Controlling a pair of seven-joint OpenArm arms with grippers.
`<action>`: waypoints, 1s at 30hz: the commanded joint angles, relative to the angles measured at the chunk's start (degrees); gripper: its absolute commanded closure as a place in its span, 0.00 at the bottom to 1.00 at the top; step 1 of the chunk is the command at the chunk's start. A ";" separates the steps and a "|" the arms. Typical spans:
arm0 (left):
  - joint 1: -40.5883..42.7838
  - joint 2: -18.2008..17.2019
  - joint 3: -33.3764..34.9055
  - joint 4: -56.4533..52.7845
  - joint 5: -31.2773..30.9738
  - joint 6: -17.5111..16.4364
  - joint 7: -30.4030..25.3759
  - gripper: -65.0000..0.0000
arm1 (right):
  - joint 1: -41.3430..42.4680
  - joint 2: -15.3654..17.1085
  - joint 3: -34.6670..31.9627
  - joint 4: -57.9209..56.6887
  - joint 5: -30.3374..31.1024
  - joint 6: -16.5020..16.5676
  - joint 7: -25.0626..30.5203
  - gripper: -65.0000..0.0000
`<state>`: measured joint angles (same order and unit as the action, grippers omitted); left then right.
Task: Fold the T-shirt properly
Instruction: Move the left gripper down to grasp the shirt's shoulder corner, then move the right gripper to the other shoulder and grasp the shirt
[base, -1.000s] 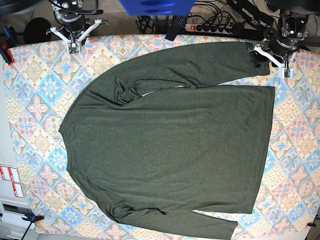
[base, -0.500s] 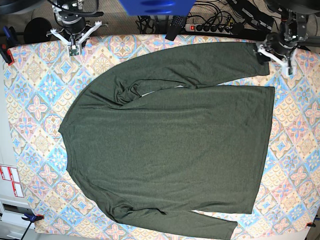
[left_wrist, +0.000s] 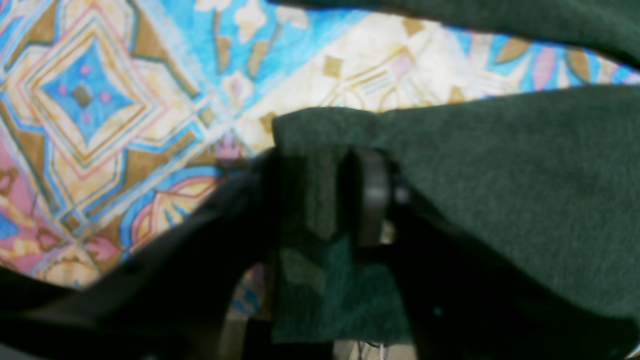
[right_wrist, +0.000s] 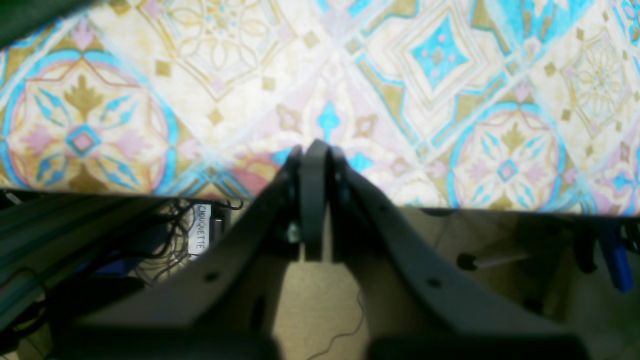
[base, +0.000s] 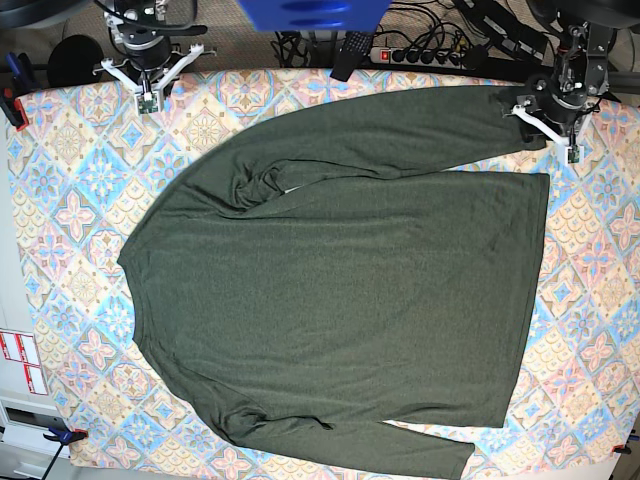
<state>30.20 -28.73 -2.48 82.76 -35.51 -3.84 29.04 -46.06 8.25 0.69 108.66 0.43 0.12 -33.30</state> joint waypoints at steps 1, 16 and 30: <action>0.88 1.17 3.14 -0.61 -2.52 -4.56 6.44 0.73 | -0.57 0.32 0.15 0.83 -0.12 -0.16 0.90 1.00; 0.88 3.54 -1.96 -0.52 -2.60 -13.61 6.26 1.00 | 3.38 0.41 -2.14 0.83 -0.03 -0.16 0.82 0.99; 2.90 3.63 -2.93 10.21 -2.43 -13.61 6.88 1.00 | 20.96 0.50 -4.60 0.57 0.06 -0.16 -10.09 0.65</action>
<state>32.99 -24.75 -5.26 91.68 -37.01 -16.43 37.06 -25.85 8.43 -4.01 108.12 0.36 -0.23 -45.28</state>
